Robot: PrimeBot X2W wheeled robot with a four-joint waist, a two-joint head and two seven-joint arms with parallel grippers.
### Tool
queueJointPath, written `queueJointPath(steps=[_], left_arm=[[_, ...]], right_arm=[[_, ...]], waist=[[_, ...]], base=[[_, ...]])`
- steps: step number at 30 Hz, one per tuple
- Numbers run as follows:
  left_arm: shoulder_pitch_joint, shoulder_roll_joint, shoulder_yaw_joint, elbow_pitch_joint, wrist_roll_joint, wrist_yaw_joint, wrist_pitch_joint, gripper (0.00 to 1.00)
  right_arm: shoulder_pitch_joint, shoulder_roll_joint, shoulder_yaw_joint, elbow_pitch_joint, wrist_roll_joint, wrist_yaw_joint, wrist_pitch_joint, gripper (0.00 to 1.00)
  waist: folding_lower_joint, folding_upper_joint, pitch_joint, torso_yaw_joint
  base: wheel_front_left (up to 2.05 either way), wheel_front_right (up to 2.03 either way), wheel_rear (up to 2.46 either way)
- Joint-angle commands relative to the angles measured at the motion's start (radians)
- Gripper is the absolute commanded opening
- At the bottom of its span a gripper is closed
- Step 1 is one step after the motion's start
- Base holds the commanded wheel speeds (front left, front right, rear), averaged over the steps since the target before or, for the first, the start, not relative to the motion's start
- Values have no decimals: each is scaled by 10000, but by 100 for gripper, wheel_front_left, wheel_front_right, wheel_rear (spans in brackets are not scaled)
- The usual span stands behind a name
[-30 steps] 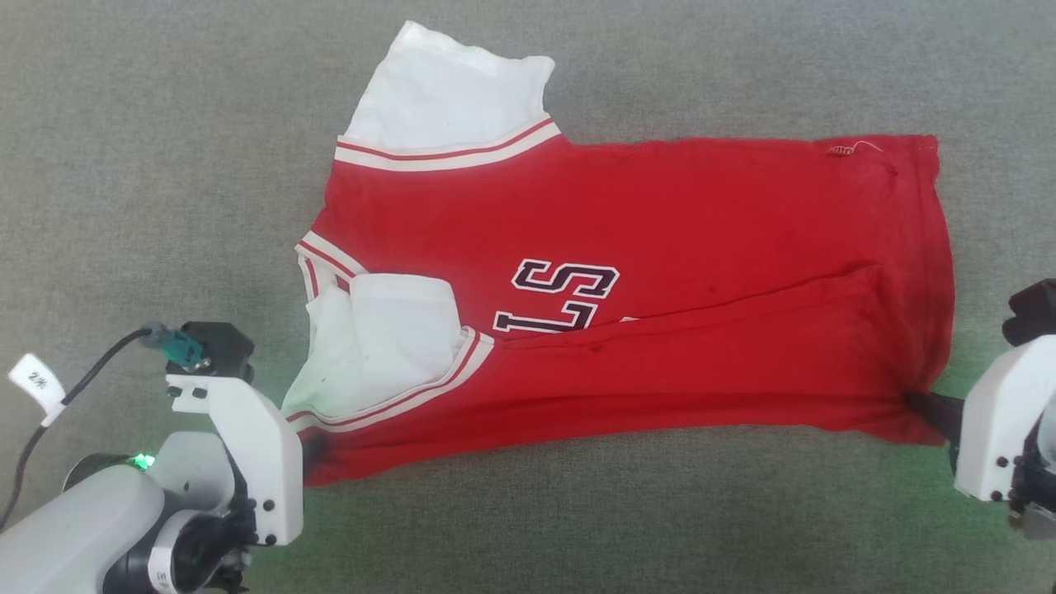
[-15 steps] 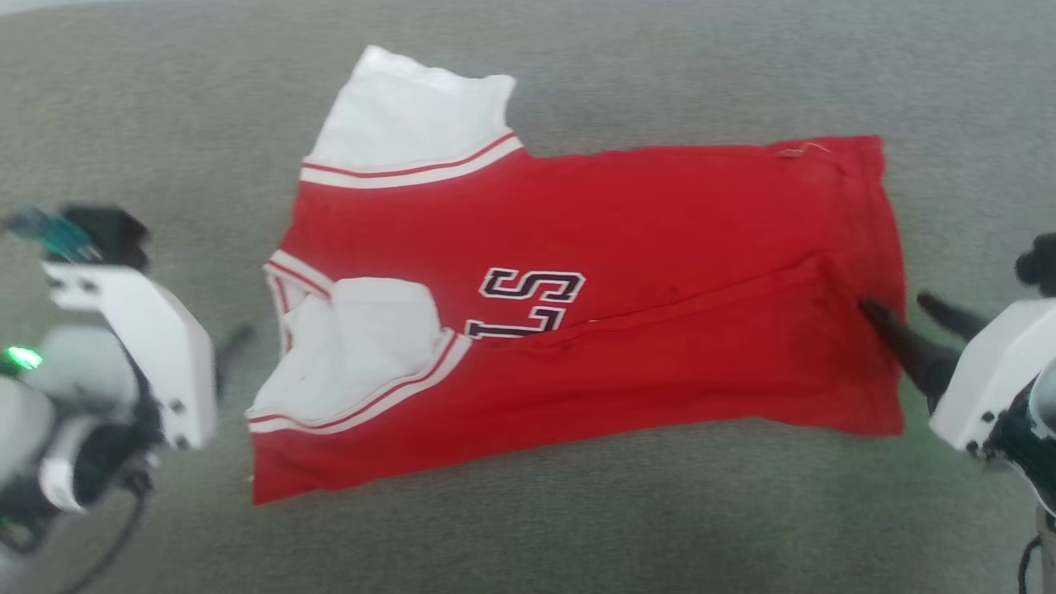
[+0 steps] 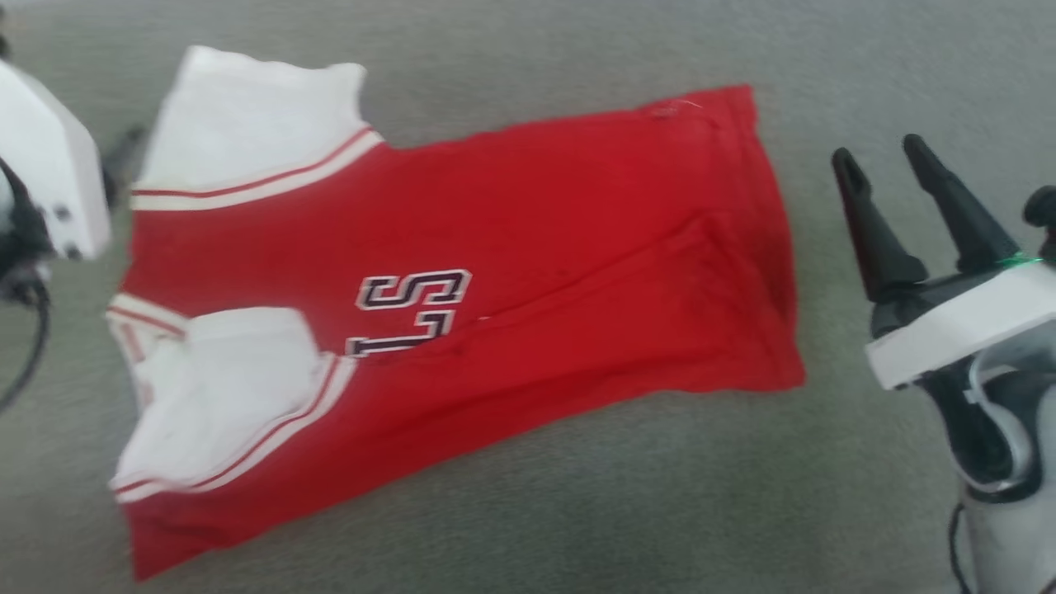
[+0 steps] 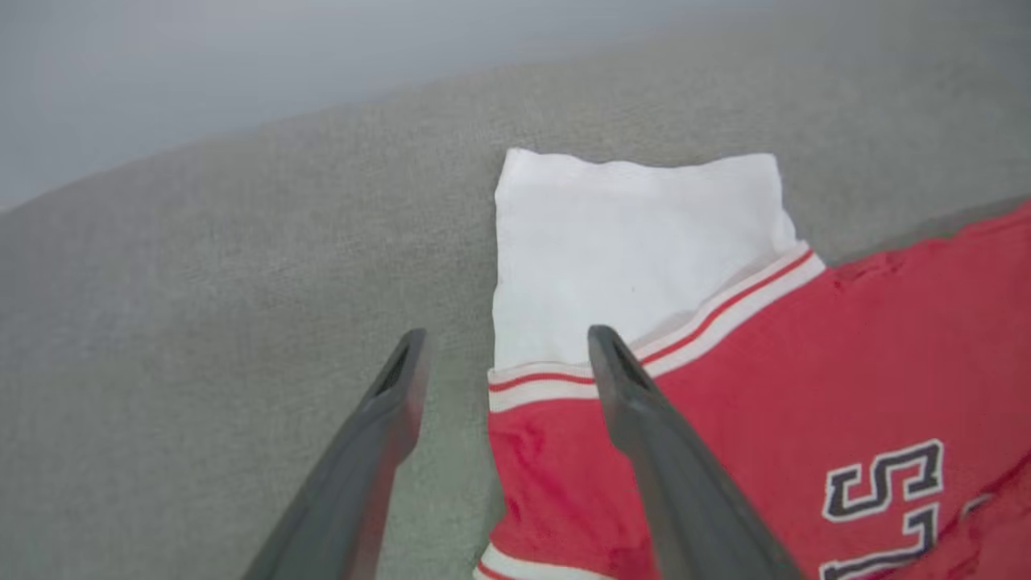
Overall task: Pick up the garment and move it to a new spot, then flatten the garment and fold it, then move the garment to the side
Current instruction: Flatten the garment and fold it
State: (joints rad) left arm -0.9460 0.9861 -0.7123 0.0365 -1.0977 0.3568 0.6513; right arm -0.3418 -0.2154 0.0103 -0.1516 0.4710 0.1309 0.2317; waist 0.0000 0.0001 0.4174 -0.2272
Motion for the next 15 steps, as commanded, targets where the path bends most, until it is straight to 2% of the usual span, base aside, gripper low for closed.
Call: queueJointPath(steps=[1,8,15], left_arm=[[-559,-168,-17,612,260,-254,140,100],[-2157,-560,-208,2641,565,-1074,875,100],[-3078,-1085,-391,4352,727,-1357,1372,100]], right_arm=[[-95,165,185,244,66,-4,-469,100],[-305,245,800,1006,329,-4,-1331,100],[-642,189,1255,1464,598,-4,-1750,100]], waist=[[0,-1,513,-639],[0,-1,1239,-1368],[0,-1,1740,-1616]], base=[[0,0,0],[0,0,0],[0,0,0]])
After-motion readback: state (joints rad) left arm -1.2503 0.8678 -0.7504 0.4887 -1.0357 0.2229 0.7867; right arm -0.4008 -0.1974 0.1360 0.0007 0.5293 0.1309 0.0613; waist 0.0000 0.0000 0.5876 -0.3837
